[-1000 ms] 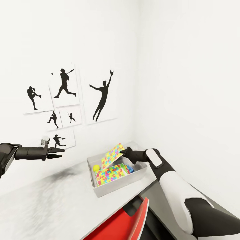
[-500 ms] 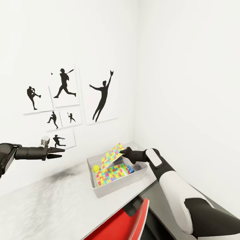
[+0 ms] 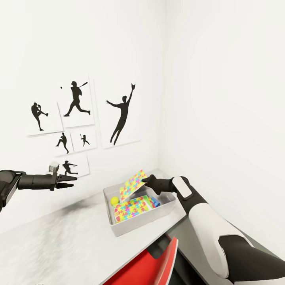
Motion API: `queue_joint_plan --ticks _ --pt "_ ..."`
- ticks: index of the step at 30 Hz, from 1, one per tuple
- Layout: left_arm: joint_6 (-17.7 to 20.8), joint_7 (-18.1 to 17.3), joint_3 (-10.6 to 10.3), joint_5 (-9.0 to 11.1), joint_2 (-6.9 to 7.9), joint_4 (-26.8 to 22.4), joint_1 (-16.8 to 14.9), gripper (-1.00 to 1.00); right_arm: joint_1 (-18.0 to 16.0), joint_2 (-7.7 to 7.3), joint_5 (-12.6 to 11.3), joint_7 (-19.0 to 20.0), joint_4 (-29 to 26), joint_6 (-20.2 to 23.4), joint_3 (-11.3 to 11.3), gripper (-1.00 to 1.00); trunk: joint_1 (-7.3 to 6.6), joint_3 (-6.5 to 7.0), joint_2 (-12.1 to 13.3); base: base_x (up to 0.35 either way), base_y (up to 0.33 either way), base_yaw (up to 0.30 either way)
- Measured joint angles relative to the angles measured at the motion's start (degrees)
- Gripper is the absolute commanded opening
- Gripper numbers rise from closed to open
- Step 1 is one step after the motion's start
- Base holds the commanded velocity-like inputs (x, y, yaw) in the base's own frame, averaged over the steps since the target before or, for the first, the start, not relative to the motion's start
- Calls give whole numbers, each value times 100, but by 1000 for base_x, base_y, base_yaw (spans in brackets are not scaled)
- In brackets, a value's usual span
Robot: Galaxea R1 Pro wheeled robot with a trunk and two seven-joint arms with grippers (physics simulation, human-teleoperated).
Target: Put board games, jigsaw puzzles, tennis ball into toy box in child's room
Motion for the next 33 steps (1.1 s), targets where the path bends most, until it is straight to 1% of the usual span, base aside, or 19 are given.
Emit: queue_joint_plan --ticks 5,8,12,17,33 --pt "0 1 -1 -7 -2 0 0 100 0 -7 -5 6 2 1 0 -100 0 0 0 29 0 235" --pt "0 0 -2 -8 -5 0 0 100 0 -4 -3 8 2 0 0 -100 0 0 0 6 0 118" --pt "0 1 0 -10 -3 0 0 100 0 4 -6 8 0 1 0 -100 0 0 0 27 0 30" --pt "-1 1 -3 -11 -4 0 0 100 0 1 -2 8 -1 1 0 -100 -1 0 0 137 0 5" --pt "-12 1 -3 -12 -1 0 0 100 0 0 -6 16 -1 1 0 -100 0 0 0 42 0 0"
